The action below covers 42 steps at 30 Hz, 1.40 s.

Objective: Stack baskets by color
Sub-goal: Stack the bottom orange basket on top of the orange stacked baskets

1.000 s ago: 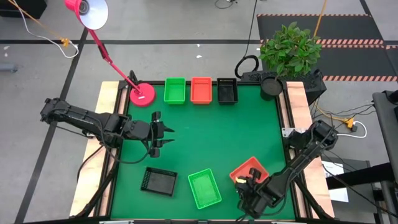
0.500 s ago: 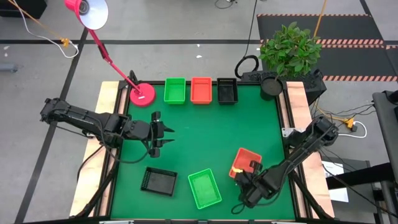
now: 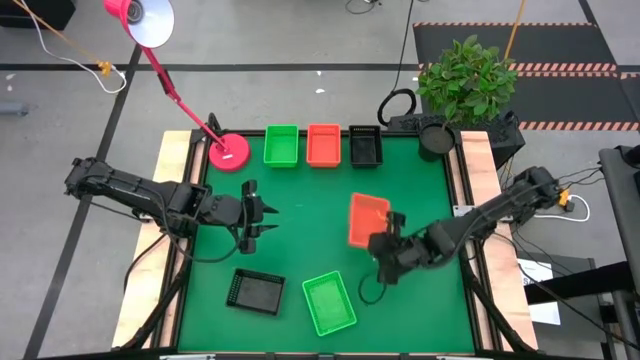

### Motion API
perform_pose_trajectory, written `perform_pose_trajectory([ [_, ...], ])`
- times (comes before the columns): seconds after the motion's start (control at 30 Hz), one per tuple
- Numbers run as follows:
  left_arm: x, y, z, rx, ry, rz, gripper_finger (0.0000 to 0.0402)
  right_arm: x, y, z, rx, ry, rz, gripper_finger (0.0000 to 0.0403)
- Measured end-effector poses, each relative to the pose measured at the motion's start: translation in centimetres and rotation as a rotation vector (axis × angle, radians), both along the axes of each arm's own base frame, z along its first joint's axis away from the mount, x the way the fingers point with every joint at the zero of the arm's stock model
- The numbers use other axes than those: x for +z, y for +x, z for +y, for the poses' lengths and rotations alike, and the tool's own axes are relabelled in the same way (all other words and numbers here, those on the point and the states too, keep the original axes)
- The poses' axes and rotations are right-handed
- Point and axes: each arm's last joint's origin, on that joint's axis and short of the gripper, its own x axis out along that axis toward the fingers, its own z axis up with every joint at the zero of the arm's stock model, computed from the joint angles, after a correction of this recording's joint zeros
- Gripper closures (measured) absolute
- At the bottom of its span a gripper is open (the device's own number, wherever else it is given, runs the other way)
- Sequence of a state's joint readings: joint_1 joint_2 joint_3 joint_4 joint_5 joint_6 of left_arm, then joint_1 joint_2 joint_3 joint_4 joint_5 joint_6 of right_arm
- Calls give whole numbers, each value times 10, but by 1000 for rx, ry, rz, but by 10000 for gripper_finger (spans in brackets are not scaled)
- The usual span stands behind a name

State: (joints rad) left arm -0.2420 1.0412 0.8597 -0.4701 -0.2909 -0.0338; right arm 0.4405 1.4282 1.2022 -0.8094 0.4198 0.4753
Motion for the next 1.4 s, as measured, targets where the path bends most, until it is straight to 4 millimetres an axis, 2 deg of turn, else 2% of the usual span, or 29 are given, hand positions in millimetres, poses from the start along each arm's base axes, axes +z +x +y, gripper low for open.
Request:
perform_pose_trajectory([
  [0.3, 5, -6, 3, -35, 62, -9, 229, 12, 24, -40, 175, -184, -71, 400],
  [0.6, 13, -31, 23, 97, 39, 7, 229, 16, 38, -87, 259, -273, -70, 400],
  [1.03, 12, -32, 34, 146, 55, 32, 229, 24, 45, -155, 283, -340, -143, 398],
  [1.4, 12, -32, 39, 171, 56, 31, 229, 35, 46, -187, 261, -463, -215, 397],
])
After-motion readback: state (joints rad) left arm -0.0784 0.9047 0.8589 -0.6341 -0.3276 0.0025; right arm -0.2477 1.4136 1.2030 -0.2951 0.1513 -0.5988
